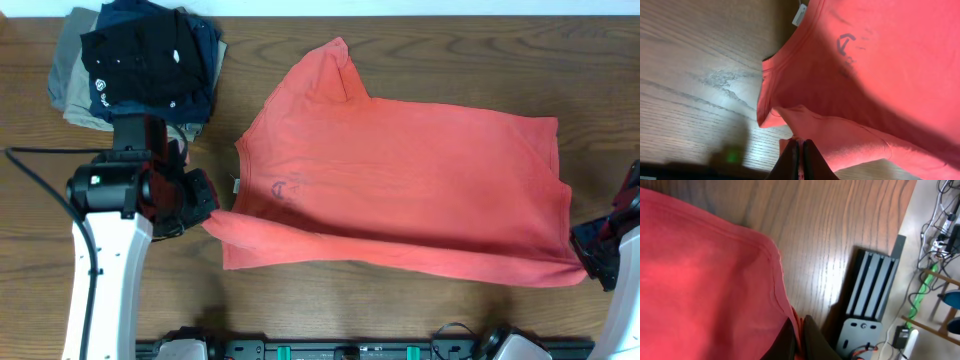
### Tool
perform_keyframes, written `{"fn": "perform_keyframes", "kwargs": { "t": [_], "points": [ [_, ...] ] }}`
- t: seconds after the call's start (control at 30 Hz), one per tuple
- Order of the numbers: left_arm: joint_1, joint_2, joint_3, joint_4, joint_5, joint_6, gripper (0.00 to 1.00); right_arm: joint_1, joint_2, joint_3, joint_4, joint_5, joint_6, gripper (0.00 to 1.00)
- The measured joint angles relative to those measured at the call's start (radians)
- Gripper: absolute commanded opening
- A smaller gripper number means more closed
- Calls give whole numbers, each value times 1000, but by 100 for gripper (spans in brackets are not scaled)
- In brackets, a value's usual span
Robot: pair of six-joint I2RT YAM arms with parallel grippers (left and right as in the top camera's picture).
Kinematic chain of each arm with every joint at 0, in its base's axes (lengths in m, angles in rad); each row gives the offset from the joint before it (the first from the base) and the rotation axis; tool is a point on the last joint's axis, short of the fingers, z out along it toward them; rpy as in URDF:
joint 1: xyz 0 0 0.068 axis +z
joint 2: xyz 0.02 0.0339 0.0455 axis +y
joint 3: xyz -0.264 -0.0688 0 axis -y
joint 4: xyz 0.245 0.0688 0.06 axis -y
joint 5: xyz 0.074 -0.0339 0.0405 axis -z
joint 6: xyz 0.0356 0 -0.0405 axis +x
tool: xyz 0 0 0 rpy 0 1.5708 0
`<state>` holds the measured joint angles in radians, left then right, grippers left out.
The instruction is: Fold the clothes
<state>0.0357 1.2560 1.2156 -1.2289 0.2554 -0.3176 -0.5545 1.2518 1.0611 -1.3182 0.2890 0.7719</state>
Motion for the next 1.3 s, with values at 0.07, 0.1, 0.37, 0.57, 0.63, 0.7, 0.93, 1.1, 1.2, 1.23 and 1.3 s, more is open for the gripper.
{"fn": "perform_keyframes", "kwargs": {
  "t": [0.07,0.1,0.37,0.57,0.63,0.7,0.93,1.1,1.2,1.23,1.3],
  "points": [
    [0,17,-3,1,0,0,6,0,0,-14,17,1,10,6],
    [0,23,-5,3,0,0,6,0,0,-21,24,1,14,6],
    [0,66,-13,56,0,-3,6,0,0,-105,109,3,33,7],
    [0,79,-13,87,0,-27,6,0,0,-139,171,3,35,8],
    [0,87,-13,106,0,-32,6,0,0,-145,186,2,35,8],
    [0,94,-13,131,0,-39,6,0,0,-148,200,1,36,8],
    [0,115,-14,190,0,-52,6,0,0,-150,262,-1,36,9],
    [-3,124,-14,211,0,-53,6,0,0,-152,298,-8,36,10],
    [-14,138,-14,220,0,-53,6,0,0,-152,308,-16,36,10],
    [-20,144,-14,224,0,-53,6,0,0,-152,311,-19,36,10],
    [-36,158,-14,238,0,-58,6,0,0,-154,319,-24,36,10]
  ]
}}
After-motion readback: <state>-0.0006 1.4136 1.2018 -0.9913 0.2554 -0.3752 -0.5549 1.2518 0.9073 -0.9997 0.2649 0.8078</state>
